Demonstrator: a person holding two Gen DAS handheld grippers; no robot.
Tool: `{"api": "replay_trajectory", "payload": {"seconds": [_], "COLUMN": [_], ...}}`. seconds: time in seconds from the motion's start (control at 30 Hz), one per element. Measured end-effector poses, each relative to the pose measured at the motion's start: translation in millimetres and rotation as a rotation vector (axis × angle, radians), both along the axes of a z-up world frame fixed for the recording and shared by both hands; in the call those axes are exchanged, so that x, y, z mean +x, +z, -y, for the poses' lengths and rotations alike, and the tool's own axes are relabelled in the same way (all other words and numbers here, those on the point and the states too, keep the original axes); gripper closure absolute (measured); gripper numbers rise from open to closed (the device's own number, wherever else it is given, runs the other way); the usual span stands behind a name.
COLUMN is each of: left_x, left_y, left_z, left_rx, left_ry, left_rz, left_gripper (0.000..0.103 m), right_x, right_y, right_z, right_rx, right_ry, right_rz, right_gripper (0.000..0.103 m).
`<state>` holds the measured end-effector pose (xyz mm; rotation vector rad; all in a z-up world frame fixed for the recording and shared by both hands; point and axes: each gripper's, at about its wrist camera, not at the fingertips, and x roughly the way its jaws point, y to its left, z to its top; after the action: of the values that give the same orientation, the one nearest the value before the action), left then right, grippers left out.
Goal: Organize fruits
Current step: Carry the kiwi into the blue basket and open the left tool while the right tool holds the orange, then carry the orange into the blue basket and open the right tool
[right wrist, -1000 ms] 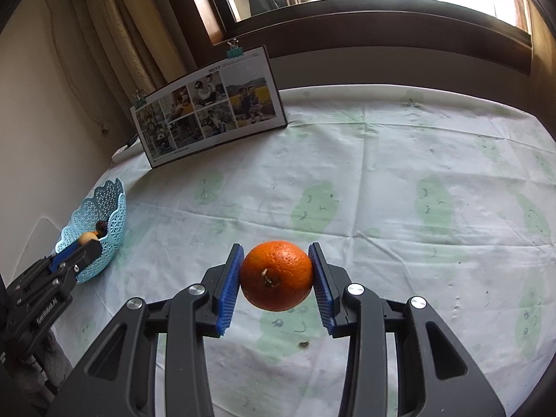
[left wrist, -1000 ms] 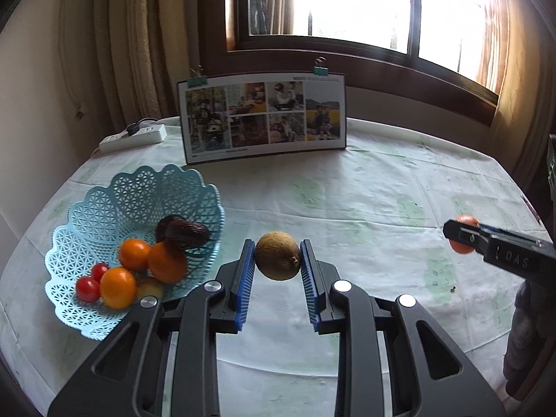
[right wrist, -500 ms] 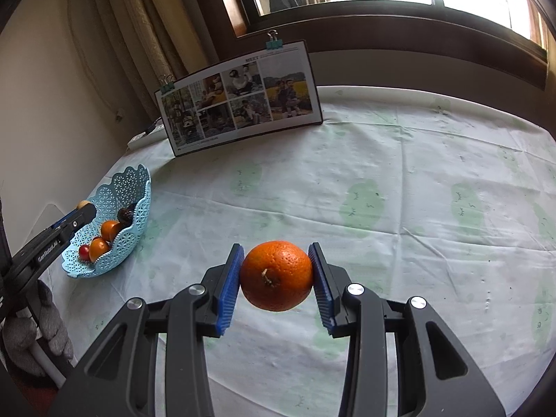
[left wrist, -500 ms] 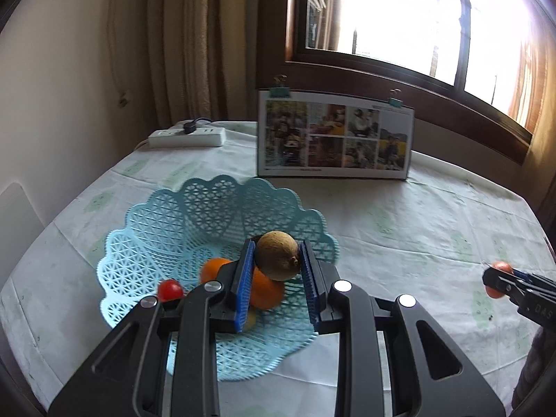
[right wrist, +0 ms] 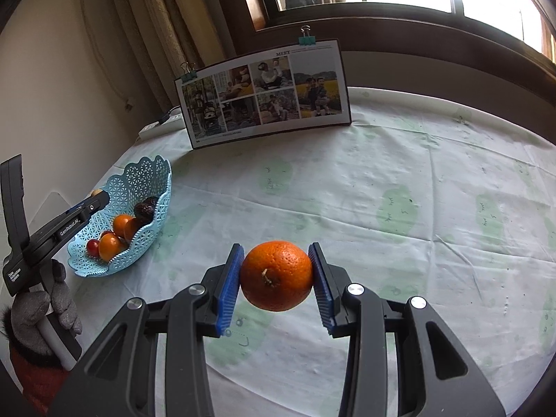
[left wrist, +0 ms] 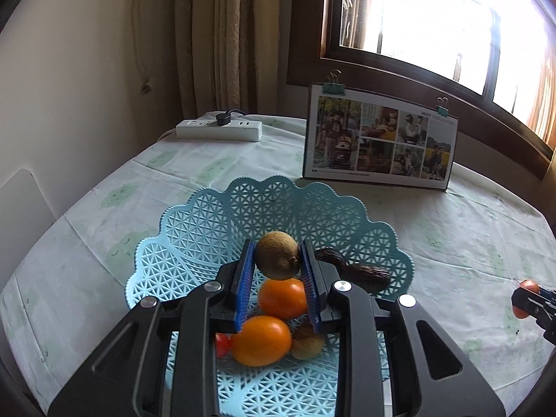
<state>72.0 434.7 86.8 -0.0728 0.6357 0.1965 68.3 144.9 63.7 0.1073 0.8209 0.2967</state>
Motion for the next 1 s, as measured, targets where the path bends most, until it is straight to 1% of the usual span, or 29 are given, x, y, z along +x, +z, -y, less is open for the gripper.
{"api": "replay_trajectory", "payload": {"seconds": [0.47, 0.6, 0.67, 0.77, 0.8, 0.83, 0.9, 1.0], "left_x": [6, 6, 6, 3, 1, 0, -3, -7], "left_y": [-12, -16, -19, -20, -20, -20, -18, -17], "left_z": [-26, -33, -37, -40, -41, -41, -44, -45], "left_rx": [-0.062, -0.084, -0.091, -0.077, -0.072, -0.067, -0.062, -0.035], "left_ry": [0.022, 0.030, 0.040, 0.065, 0.075, 0.087, 0.105, 0.126], "left_rz": [-0.016, -0.017, -0.020, 0.000, 0.006, 0.012, 0.029, 0.045], "left_gripper": [0.076, 0.073, 0.066, 0.056, 0.047, 0.041, 0.040, 0.040], "right_x": [5, 8, 10, 12, 13, 15, 17, 24], "right_y": [4, 4, 5, 7, 8, 9, 11, 15], "right_z": [-32, -44, -49, -60, -64, -68, -77, -93], "right_rx": [-0.024, -0.029, -0.032, -0.037, -0.037, -0.038, -0.041, -0.044], "right_ry": [0.043, 0.057, 0.067, 0.087, 0.094, 0.101, 0.117, 0.139], "right_rz": [0.002, 0.001, 0.002, 0.008, 0.010, 0.013, 0.021, 0.035], "right_gripper": [0.064, 0.064, 0.064, 0.064, 0.064, 0.064, 0.064, 0.064]}}
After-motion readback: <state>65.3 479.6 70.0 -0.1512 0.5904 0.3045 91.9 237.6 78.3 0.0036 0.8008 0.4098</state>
